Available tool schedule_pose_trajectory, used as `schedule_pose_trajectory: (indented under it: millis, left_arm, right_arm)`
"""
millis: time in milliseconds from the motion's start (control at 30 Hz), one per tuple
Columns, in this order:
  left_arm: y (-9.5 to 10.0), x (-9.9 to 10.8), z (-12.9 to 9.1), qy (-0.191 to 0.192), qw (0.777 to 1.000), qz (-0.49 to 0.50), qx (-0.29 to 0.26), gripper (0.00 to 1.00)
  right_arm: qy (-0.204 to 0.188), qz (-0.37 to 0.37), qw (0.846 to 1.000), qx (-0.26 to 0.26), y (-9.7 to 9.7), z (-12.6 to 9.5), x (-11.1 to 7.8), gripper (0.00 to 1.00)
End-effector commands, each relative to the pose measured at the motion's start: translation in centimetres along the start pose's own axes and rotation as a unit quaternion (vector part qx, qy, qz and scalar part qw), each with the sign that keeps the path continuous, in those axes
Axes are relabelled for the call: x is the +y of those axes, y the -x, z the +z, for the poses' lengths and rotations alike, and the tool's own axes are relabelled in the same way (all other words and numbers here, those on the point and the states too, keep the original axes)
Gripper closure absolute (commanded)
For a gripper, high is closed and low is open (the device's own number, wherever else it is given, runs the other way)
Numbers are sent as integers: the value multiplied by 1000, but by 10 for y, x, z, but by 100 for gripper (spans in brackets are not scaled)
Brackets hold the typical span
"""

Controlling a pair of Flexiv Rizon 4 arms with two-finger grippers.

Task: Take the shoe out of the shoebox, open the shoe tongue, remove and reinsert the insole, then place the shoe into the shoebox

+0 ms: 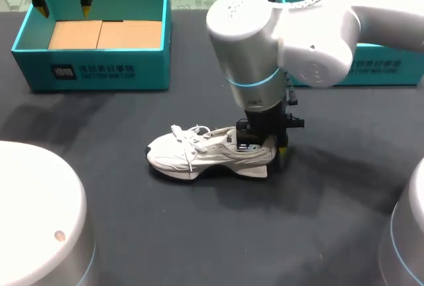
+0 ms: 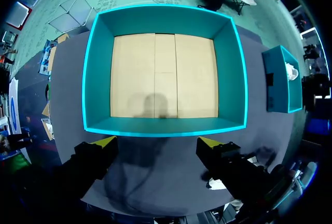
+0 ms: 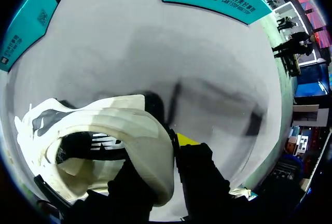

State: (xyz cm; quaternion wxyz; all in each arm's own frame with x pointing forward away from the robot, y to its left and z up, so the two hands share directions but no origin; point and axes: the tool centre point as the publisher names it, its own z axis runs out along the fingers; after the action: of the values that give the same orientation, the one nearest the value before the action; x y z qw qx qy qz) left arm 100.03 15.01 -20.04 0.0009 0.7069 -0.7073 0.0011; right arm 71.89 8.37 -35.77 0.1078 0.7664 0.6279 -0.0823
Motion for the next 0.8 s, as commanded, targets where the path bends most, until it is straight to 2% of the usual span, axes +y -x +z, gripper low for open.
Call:
schedule_pose_trajectory:
  millis: [33, 500, 600, 633, 667, 700, 800]
  left_arm:
    - [0, 0, 0, 0, 1000, 0, 0, 0]
    - [0, 0, 0, 0, 1000, 0, 0, 0]
    - [0, 0, 0, 0, 1000, 0, 0, 0]
    - [0, 0, 0, 0, 1000, 0, 0, 0]
    - [0, 0, 0, 0, 1000, 0, 0, 0]
    - [0, 0, 0, 0, 1000, 0, 0, 0]
    - [0, 0, 0, 0, 1000, 0, 0, 0]
  right_arm:
    - [-4, 1, 1000, -1, -3, 10, 0, 100]
    - [-16, -1, 1000, 7, -5, 25, 1, 100]
    - [-18, 1, 1000, 13, -5, 26, -1, 58]
    - [-19, 1, 1000, 13, -5, 26, -1, 49]
    - [-18, 2, 1000, 20, -5, 25, -2, 20]
    - [-18, 2, 1000, 22, -4, 23, -3, 2]
    - [-14, 2, 999, 37, 0, 10, -6, 0]
